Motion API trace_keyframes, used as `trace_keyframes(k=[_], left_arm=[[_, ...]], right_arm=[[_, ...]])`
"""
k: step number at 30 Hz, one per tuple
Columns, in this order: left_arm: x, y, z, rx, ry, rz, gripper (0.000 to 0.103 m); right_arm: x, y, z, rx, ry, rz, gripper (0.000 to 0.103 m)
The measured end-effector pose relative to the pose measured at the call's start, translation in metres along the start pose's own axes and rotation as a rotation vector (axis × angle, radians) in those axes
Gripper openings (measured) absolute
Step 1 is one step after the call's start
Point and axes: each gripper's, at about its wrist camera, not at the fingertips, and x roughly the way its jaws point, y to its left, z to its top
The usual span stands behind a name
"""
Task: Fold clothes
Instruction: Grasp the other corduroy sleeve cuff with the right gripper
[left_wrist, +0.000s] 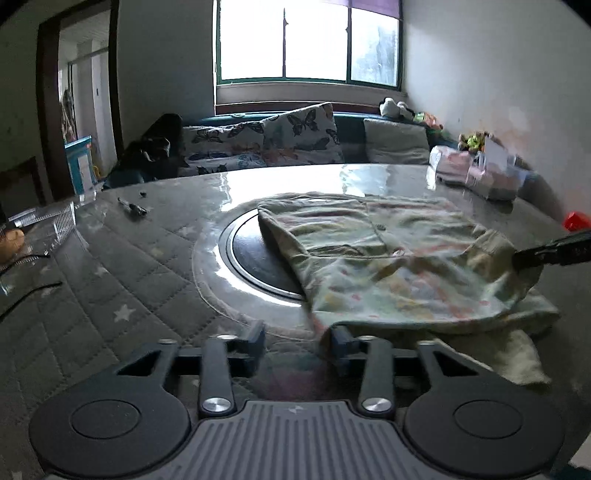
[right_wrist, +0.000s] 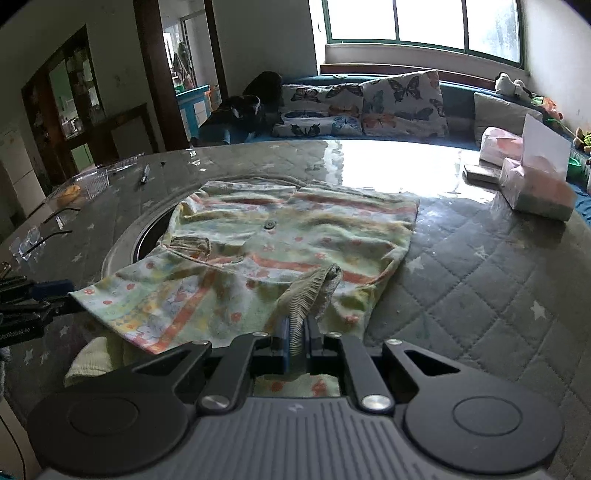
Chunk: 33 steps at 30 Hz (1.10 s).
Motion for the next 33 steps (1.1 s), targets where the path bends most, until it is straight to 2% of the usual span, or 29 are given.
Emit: trace_keyframes(k=[2, 5, 6, 9, 13, 19, 21, 23, 28, 31, 33], left_arm=[[0.001, 0.002, -0.003, -0.019, 0.019, -0.002, 0.011], [0.004, 0.002, -0.010, -0.035, 0.054, -0.007, 0.010], [0.005, 0.001, -0.012, -0.032, 0.061, -0.004, 0.010], [0.006, -0.004, -0.011, -0.001, 0.045, 0.003, 0.014], [0.007, -0.010, -0.009, 0.042, 0.021, 0.013, 0.038], [0.009, -0.020, -0.007, 0.106, -0.016, 0.028, 0.038], [0.009, -0.022, -0.007, 0.120, -0.030, 0.034, 0.035], [0.008, -0.018, -0.007, 0.103, -0.041, 0.038, 0.020], [0.002, 0.000, -0.011, 0.017, -0.050, 0.060, 0.007], [-0.001, 0.011, -0.014, -0.036, -0.038, 0.067, 0.007], [-0.002, 0.014, -0.018, -0.045, -0.028, 0.065, 0.007]], right_arm=[[0.001, -0.004, -0.002, 0.010, 0.006, 0.001, 0.007], [0.006, -0.007, -0.007, 0.017, 0.033, 0.015, 0.008], [0.008, -0.008, -0.009, 0.017, 0.040, 0.023, 0.012], [0.015, -0.011, -0.009, 0.038, 0.059, 0.041, 0.014], [0.022, -0.016, -0.009, 0.073, 0.070, 0.062, 0.011], [0.008, 0.005, 0.015, -0.017, 0.009, 0.082, 0.007], [0.004, 0.017, 0.030, -0.062, -0.019, 0.096, 0.007], [-0.002, 0.034, 0.047, -0.117, -0.053, 0.115, 0.007], [-0.024, 0.081, 0.090, -0.249, -0.175, 0.187, 0.007], [-0.033, 0.100, 0.102, -0.294, -0.225, 0.214, 0.007], [-0.031, 0.106, 0.103, -0.315, -0.213, 0.211, 0.007]])
